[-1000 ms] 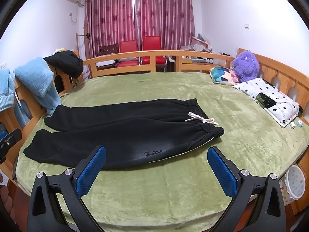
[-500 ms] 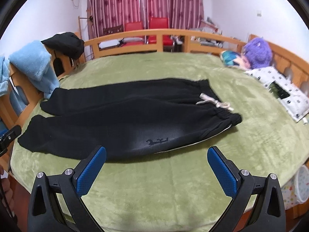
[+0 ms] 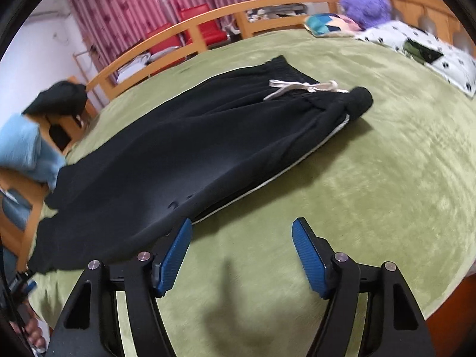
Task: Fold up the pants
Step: 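Lower both tools onto the sweatpants and grasp the waistband edges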
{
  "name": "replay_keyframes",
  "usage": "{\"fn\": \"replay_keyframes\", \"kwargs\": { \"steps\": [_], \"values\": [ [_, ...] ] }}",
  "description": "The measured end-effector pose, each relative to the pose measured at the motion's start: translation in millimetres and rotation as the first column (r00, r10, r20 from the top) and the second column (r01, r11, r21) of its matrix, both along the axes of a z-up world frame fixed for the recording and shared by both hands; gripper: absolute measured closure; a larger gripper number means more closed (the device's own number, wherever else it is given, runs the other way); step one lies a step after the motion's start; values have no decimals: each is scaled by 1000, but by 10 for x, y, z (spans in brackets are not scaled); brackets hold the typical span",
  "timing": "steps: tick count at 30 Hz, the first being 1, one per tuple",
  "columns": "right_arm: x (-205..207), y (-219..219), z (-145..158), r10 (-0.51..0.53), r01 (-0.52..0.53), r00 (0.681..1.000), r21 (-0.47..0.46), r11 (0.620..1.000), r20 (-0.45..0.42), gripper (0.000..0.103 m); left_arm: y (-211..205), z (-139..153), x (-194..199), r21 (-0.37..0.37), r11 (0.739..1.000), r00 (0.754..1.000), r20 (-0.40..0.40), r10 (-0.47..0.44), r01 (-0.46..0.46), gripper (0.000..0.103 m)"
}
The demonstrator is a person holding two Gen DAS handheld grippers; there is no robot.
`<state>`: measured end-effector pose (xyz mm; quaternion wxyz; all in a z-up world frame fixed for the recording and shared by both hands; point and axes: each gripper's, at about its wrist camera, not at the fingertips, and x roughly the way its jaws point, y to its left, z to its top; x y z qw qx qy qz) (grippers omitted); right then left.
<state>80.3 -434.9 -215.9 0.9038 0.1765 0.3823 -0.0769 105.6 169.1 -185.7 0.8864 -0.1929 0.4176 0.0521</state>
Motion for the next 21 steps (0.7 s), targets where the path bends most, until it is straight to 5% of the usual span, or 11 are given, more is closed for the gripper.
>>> {"fn": "replay_keyframes", "kwargs": {
  "steps": [2,10,15,18,20,21],
  "values": [
    [49,-91,-35,-24,24,999,-12,1000,-22,50,151,-87,34,-38,999,1000,5,21,-21,2],
    [222,-416,-200,-91,94,995,111,989,-34,50,390,-364,204,-177,980,996,-3,86,-86,7],
    [436,-482,-292,-83,90,996,187,978,-43,49,340,-432,341,-136,983,993,-15,121,-122,10],
    [558,-511,-325,-75,79,997,227,971,-28,46,315,-426,487,-111,984,990,-31,137,-139,23],
    [617,-524,-317,-72,73,997,261,962,-13,46,351,-417,554,-116,981,988,-43,149,-154,40],
    [639,-516,-303,-61,60,998,274,960,-6,46,386,-409,575,-120,980,987,-47,153,-158,56]
  ]
}}
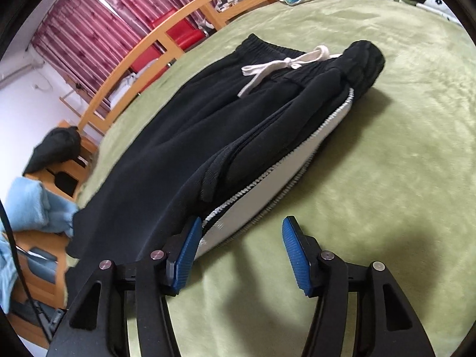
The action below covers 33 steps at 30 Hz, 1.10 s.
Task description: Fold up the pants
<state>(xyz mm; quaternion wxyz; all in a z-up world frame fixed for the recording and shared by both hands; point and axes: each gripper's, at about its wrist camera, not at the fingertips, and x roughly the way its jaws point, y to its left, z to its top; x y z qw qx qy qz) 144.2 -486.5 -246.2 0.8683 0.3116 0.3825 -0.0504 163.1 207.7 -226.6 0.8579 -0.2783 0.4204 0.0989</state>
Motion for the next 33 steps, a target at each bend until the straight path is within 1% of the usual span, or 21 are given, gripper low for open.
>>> {"fn": "replay_keyframes", "kwargs": {
  "steps": [1,2,3,4,5,6,7,8,9,10,13,15,18,20,21,23,25,27,30,32,33],
  "values": [
    [29,10,7,15,-15,1000,7,1000,7,46,36,8,-1,0,1000,1000,-4,-1,1,74],
    [59,17,6,24,-24,1000,8,1000,8,46,46,39,34,8,1000,1000,-13,-2,3,81],
    [107,23,-10,27,-27,1000,7,1000,0,46,49,73,37,13,1000,1000,-10,-5,5,86],
    [145,30,-28,33,-33,999,16,999,-3,46,54,123,59,10,1000,1000,0,-19,19,88],
    [201,30,-64,46,-46,999,42,998,-4,50,58,181,74,8,999,999,4,-34,34,89],
    [236,43,-78,61,-62,998,64,996,5,59,53,231,86,11,999,999,8,-46,46,90],
    [262,68,-67,82,-83,996,84,993,26,84,46,318,108,19,998,998,22,-58,58,91],
    [282,107,-22,92,-96,994,79,992,54,90,46,413,131,24,998,997,48,-65,64,91],
    [295,160,54,92,-95,993,29,995,78,91,61,504,140,24,997,994,77,-75,73,91],
    [329,208,128,102,-101,990,-17,995,93,92,70,562,128,26,997,992,96,-81,79,91],
    [498,328,376,134,-118,982,-124,985,131,94,37,850,320,64,993,980,165,-112,103,92],
    [641,351,507,153,-131,976,-144,981,156,95,11,987,470,92,990,973,194,-126,109,92],
    [992,336,712,175,-140,964,-183,973,198,97,-33,1162,845,127,985,963,228,-144,117,93],
    [1193,351,835,185,-139,958,-209,968,219,98,-58,1273,1092,123,983,956,244,-161,135,93],
    [1282,346,885,187,-138,955,-211,968,230,101,-66,1351,1266,125,983,953,255,-164,135,93],
    [1534,325,1042,199,-138,940,-224,965,278,103,-90,1466,1531,134,983,951,267,-156,123,93],
    [1739,329,1233,200,-121,927,-251,960,318,103,-101,1537,1793,110,985,944,288,-160,133,93],
    [2006,332,1366,220,-146,917,-232,962,333,103,-185,1557,2066,103,985,942,293,-161,136,93],
    [2214,456,1369,273,-210,917,-232,950,290,102,-332,1476,2375,113,986,944,292,-153,124,93],
    [2244,571,1299,311,-245,917,-264,933,250,99,-386,1312,2568,108,990,964,240,-118,94,88],
    [2227,613,1232,327,-259,919,-285,923,221,93,-398,1230,2613,97,992,974,203,-104,86,71]
  ]
}}
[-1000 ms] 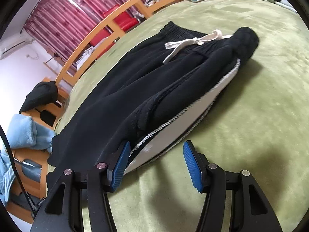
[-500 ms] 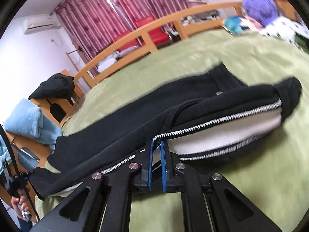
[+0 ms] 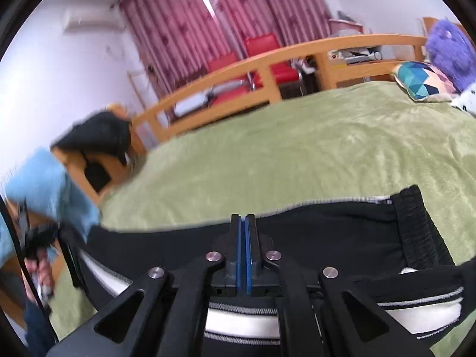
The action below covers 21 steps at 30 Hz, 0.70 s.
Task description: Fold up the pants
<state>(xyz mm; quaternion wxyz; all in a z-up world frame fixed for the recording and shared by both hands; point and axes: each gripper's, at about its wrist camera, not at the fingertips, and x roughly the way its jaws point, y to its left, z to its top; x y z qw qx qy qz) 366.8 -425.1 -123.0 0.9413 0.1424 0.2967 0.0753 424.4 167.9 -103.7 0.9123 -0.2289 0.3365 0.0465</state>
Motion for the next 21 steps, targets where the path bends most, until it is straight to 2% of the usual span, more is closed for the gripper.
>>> {"fn": "replay_keyframes", "kwargs": {
  "steps": [1,3,7,9,12,13,15,17,19,21],
  "values": [
    [-32,16,-74,4,-4,1000,-11,1000,-19,87,-18,-99,43,-18,1000,999,-53,-1,0,44],
    [-145,0,-243,4,-5,998,-20,1000,-62,64,-53,-231,-11,-61,998,996,-83,-24,19,24],
    [-506,-73,-568,-22,15,990,-57,998,-142,61,-153,-248,-342,-29,996,994,-73,-81,79,24],
    [-738,-149,-680,-38,28,986,-63,998,-165,61,-165,-239,-550,-22,994,991,-76,-109,108,20],
    [-1121,-329,-886,-80,74,972,-35,997,-221,46,-220,-358,-909,-4,986,980,-106,-167,168,19],
    [-1209,-373,-950,-95,92,967,-26,995,-238,46,-274,-427,-1010,5,983,975,-125,-181,183,19],
    [-1400,-528,-1155,-137,146,947,12,989,-290,45,-379,-622,-1197,42,976,962,-185,-202,213,19],
    [-1480,-680,-1320,-175,205,927,57,977,-332,45,-424,-818,-1294,38,976,955,-219,-201,214,19],
    [-1510,-837,-1407,-183,244,924,149,958,-337,45,-445,-1089,-1331,-29,980,942,-271,-198,197,19],
    [-1499,-978,-1391,-202,277,935,244,929,-292,35,-407,-1222,-1349,-74,986,948,-271,-166,151,19]
  ]
}}
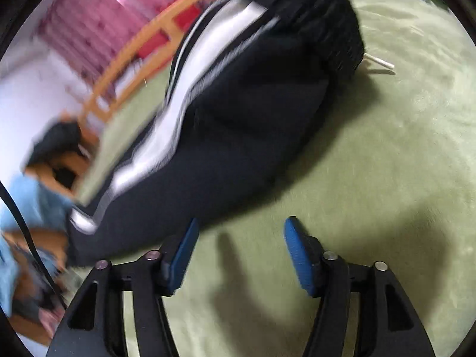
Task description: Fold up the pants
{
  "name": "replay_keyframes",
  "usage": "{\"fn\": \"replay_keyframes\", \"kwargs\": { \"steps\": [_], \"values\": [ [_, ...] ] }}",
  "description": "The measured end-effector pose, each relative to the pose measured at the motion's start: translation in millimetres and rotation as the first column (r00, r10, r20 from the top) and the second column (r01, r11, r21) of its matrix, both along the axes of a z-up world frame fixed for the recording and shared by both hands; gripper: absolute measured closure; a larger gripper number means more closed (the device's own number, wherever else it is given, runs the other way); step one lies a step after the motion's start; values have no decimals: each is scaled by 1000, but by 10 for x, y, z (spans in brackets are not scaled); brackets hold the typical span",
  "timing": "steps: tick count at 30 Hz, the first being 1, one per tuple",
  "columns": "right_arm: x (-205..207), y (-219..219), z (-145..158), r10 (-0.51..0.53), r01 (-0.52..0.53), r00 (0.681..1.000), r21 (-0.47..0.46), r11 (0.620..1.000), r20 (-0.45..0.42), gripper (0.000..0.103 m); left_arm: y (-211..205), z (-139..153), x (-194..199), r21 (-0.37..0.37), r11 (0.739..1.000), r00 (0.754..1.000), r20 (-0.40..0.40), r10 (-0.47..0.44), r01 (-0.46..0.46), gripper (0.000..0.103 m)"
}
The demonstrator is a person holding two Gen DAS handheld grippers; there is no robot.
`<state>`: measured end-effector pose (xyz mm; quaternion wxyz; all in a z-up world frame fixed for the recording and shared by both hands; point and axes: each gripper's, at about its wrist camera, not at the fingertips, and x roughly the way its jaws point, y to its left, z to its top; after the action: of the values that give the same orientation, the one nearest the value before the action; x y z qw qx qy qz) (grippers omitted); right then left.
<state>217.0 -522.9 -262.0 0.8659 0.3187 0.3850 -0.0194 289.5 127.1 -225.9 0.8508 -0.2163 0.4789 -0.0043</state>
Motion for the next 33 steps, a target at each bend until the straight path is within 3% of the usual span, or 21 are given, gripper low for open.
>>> {"fn": "replay_keyframes", "kwargs": {
  "steps": [2,6,11,13,14,15,16,18,25,33],
  "values": [
    [68,-79,20,-24,22,999,34,999,40,25,26,13,-11,-18,999,997,60,48,-47,19],
    [327,-215,-76,-55,50,997,108,993,46,24,49,-20,174,-76,994,994,70,87,-82,19],
    [597,-253,-142,-123,117,991,120,986,50,22,-6,-69,454,-45,986,983,76,166,-163,19],
    [665,-226,-142,-139,132,988,102,986,65,31,16,-75,534,-49,978,975,73,208,-205,20],
    [688,-212,-138,-142,136,987,88,987,73,44,8,-64,563,-43,974,972,67,226,-224,22],
    [688,-204,-131,-144,138,987,78,987,77,63,-19,-58,560,-23,972,970,66,234,-233,44],
    [679,-197,-114,-154,149,984,66,987,87,70,-31,-28,566,16,972,970,69,233,-235,71],
    [584,-212,-87,-166,157,981,91,983,102,80,12,-3,562,-13,976,975,51,216,-216,81],
    [211,-338,79,-176,164,976,102,981,124,85,23,299,104,-50,976,974,79,214,-211,86],
    [-692,-552,348,-167,160,977,62,985,136,86,-101,345,-948,-85,987,988,66,141,-135,86]
  ]
}}
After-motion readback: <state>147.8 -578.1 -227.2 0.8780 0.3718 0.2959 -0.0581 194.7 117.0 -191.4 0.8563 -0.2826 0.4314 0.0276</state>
